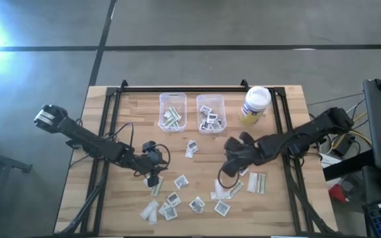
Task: Pick & Place First Aid Supplies
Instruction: Put the gray towelette pack into the right transparent bin
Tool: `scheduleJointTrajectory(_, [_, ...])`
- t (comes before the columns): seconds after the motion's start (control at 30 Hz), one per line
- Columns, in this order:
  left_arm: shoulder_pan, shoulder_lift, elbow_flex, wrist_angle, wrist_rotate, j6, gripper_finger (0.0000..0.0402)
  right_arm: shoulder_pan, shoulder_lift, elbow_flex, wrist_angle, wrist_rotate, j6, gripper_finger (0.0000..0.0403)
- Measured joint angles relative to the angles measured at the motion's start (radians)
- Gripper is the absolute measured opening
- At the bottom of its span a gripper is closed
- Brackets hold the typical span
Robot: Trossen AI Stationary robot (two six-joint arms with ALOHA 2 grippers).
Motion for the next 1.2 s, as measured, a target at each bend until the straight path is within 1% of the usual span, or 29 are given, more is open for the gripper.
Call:
scheduleJointTrajectory(0.13, [0.000, 0.000, 0.000, 0.006, 0.000, -0.011, 0.0140, 0.032, 0.000, -0.015, 0.001, 0.001, 0.037, 0.0043])
scheduleJointTrajectory(0.23, [0.000, 0.000, 0.000, 0.039, 0.000, -0.056, 0.0173, 0.044, 0.000, -0.030, 0.001, 0.014, 0.059, 0.0043])
scheduleJointTrajectory(0.33, [0.000, 0.000, 0.000, 0.094, 0.000, -0.091, 0.0191, 0.048, 0.000, -0.040, 0.000, 0.027, 0.067, 0.0043])
scheduleJointTrajectory(0.53, [-0.005, 0.003, 0.000, 0.201, 0.005, -0.064, 0.0193, 0.047, 0.000, -0.043, 0.001, 0.028, 0.079, 0.0043])
scheduleJointTrajectory(0.8, [-0.017, 0.003, 0.001, 0.202, 0.031, -0.064, 0.0193, 0.047, 0.000, -0.043, 0.003, 0.031, 0.104, 0.0043])
scheduleJointTrajectory(0.9, [-0.020, 0.010, 0.015, 0.205, 0.031, -0.064, 0.0193, 0.047, 0.000, -0.043, 0.003, 0.054, 0.104, 0.0043])
scheduleJointTrajectory(1.03, [-0.031, 0.061, 0.068, 0.202, 0.029, -0.013, 0.0193, 0.046, 0.000, -0.043, 0.004, 0.078, 0.103, 0.0043])
scheduleJointTrajectory(1.2, [-0.035, 0.179, 0.168, 0.205, 0.025, 0.080, 0.0192, 0.046, 0.000, -0.043, 0.004, 0.080, 0.100, 0.0043])
